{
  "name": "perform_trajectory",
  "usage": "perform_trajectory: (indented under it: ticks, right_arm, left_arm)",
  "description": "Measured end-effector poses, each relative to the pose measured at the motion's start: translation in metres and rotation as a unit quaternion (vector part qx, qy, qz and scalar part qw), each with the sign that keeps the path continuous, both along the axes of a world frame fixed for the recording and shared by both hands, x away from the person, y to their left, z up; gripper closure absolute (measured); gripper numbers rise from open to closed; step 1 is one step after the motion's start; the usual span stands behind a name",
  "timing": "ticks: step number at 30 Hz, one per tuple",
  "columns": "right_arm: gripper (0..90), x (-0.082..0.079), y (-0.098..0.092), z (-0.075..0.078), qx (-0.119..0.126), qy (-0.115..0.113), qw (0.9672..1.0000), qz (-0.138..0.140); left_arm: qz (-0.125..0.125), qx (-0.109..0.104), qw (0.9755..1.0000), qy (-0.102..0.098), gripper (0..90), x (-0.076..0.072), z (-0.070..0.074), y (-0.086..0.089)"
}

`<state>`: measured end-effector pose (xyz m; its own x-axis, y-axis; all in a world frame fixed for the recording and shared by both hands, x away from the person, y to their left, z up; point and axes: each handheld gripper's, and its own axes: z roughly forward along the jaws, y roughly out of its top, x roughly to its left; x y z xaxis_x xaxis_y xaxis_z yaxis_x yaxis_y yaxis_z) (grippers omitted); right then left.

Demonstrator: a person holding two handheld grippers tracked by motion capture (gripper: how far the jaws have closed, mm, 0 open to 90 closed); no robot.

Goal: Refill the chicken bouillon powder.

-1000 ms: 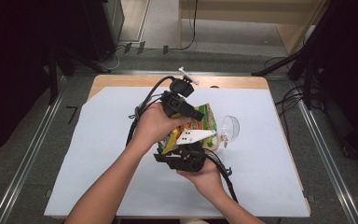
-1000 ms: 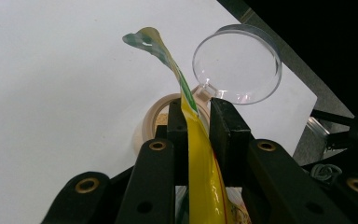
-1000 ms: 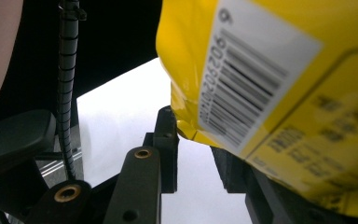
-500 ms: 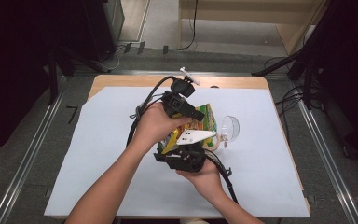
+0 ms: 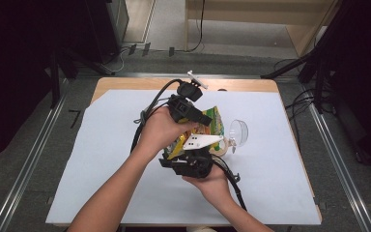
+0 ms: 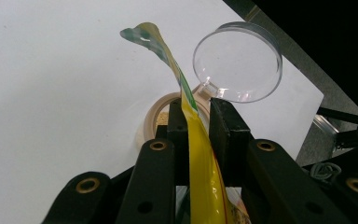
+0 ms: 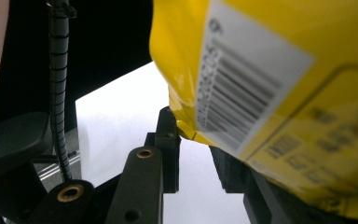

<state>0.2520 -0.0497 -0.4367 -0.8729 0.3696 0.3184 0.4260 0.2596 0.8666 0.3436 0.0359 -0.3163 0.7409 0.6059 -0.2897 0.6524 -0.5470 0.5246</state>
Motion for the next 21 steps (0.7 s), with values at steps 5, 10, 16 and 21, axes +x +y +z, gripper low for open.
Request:
perform_trajectory:
  ticks: [5, 10, 16, 21]
  right_arm:
    - [74.1, 0.0, 0.0, -0.001, -0.004, 0.001, 1.0, -0.002]
    - [73.6, 0.001, -0.001, 0.002, 0.003, 0.006, 1.0, -0.001]
    - [73.3, 0.0, -0.001, 0.005, 0.007, 0.012, 0.9999, 0.001]
    - [73.2, 0.0, 0.0, 0.002, 0.004, 0.008, 1.0, -0.001]
  left_arm:
    - [0.002, -0.003, 1.0, 0.001, 78.9, 0.0, -0.001, 0.001]
    - [0.008, -0.009, 0.9999, 0.008, 78.6, 0.005, -0.001, 0.002]
    - [0.01, -0.016, 0.9997, 0.019, 78.3, 0.01, -0.002, 0.006]
    - [0.011, -0.019, 0.9995, 0.021, 78.3, 0.01, -0.005, 0.007]
